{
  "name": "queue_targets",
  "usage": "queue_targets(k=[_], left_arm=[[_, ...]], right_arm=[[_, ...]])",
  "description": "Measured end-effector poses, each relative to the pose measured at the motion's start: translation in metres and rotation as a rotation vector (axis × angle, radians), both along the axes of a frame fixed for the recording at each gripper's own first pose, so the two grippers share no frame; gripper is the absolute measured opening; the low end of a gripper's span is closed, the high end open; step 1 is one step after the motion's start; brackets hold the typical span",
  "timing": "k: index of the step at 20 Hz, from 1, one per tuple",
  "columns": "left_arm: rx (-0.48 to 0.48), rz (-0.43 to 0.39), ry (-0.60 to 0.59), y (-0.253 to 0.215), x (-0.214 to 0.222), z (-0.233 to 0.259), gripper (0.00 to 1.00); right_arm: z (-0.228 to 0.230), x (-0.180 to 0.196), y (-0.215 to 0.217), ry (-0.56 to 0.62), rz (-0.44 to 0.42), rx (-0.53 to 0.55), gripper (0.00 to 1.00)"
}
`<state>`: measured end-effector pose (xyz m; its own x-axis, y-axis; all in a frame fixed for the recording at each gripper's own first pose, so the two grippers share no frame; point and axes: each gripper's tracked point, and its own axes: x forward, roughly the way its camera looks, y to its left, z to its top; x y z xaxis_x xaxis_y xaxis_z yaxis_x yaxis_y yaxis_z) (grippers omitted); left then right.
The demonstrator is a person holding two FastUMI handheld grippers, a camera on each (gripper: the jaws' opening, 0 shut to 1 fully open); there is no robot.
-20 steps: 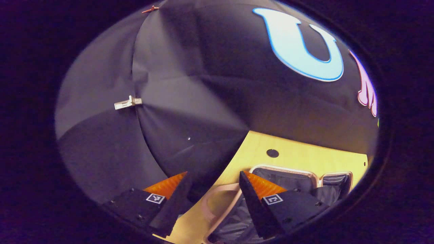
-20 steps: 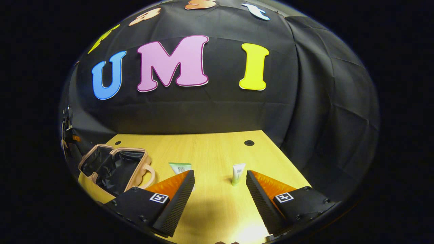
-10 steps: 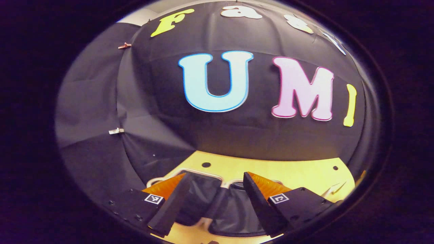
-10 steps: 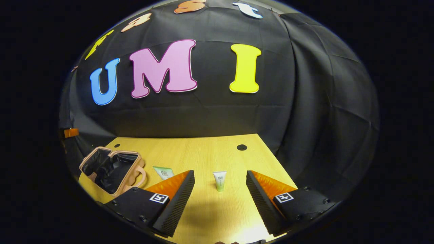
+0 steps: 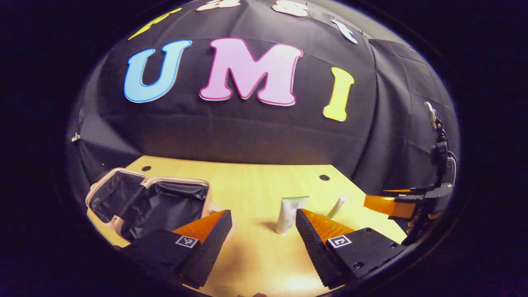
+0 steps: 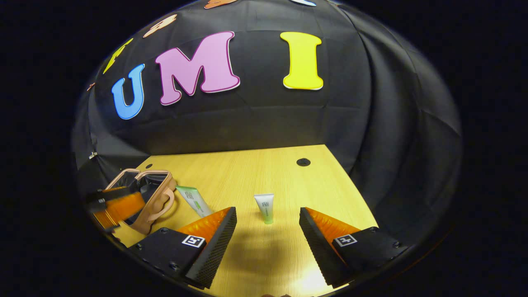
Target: First open the suitcase, pack the skin care products into it, and then close the suitcase.
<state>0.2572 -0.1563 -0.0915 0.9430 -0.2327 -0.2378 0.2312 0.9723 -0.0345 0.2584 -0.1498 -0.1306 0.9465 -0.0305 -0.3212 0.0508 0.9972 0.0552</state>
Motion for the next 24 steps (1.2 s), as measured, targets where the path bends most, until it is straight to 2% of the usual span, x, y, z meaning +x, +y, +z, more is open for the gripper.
queue_targets(k=[3,6,9,10,12,16,17,18,20,22,23,24], left_arm=[[0.046,-0.035,0.055,-0.032,0.016,-0.034,0.98],[0.065,-0.033,0.079,-0.049,0.041,-0.057,0.98],[0.053,0.027,0.076,-0.047,0.061,-0.062,0.95],[0.034,0.035,0.076,-0.050,0.066,-0.064,0.98],[0.023,0.034,0.080,-0.057,0.070,-0.068,0.96],[0.060,0.031,0.061,-0.066,0.068,-0.058,0.73],[0.067,0.033,0.077,-0.067,0.068,-0.062,0.57],[0.075,0.038,0.081,-0.064,0.068,-0.065,0.59],[0.094,0.045,0.080,-0.061,0.073,-0.067,0.54],[0.105,0.043,0.079,-0.059,0.069,-0.068,0.53],[0.100,0.045,0.081,-0.057,0.066,-0.067,0.52],[0.093,0.046,0.083,-0.054,0.065,-0.069,0.52]], right_arm=[[-0.019,0.013,-0.009,0.030,-0.001,0.008,0.97],[-0.035,0.028,-0.015,0.044,-0.008,0.021,0.97],[-0.045,0.044,-0.012,0.045,0.019,0.042,0.98],[-0.047,0.050,-0.012,0.034,0.031,0.048,0.98],[-0.057,0.061,-0.015,0.027,0.041,0.062,0.98],[-0.085,0.081,-0.013,0.055,0.051,0.053,0.98],[-0.089,0.086,-0.009,0.059,0.059,0.048,0.98],[-0.093,0.092,-0.006,0.061,0.058,0.042,0.98],[-0.097,0.102,-0.004,0.057,0.038,0.042,0.98],[-0.100,0.113,-0.001,0.047,0.024,0.043,0.97],[-0.104,0.117,-0.002,0.048,0.013,0.029,0.90],[-0.106,0.121,-0.003,0.047,0.005,0.014,0.79]])
